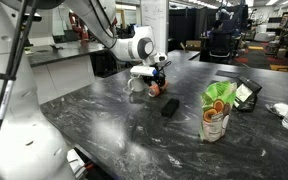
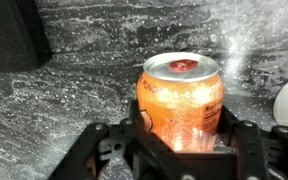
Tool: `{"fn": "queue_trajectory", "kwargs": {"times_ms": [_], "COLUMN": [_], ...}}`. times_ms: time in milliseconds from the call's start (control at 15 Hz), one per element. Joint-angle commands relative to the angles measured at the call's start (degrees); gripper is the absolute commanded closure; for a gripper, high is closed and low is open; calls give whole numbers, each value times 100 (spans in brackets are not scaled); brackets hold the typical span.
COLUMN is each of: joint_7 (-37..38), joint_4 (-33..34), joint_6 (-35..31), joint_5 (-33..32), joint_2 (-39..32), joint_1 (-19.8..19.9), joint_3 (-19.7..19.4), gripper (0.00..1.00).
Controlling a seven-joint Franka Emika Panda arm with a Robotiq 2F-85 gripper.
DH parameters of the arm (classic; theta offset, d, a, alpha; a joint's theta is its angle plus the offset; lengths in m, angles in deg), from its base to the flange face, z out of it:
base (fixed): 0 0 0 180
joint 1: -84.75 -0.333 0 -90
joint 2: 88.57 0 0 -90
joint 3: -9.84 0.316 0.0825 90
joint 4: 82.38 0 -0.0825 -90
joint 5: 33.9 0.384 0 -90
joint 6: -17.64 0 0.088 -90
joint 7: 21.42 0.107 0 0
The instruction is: Put the orange can upright
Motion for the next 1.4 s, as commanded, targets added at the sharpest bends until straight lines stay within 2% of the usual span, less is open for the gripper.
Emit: {"fn": "queue_trajectory", "kwargs": {"times_ms": [0, 200, 400, 600, 800, 1067, 1200, 1333], "joint_7": [89, 447, 633, 123, -280, -87, -68, -148], "joint_4": [22, 65, 394, 929, 1518, 2236, 2541, 2672], "joint_6": [243, 1022, 2334, 3707, 5096, 6785, 7489, 7855], "joint_5": [-2, -364, -580, -248, 196, 307, 349, 445], "joint_2": [74, 467, 738, 823, 655, 274, 33, -197], "joint_1": [7, -46, -86, -143, -119, -42, -30, -8], "joint_3": [2, 19, 129, 259, 251, 186, 149, 114], "gripper": [55, 55, 55, 55, 55, 55, 55, 55]}}
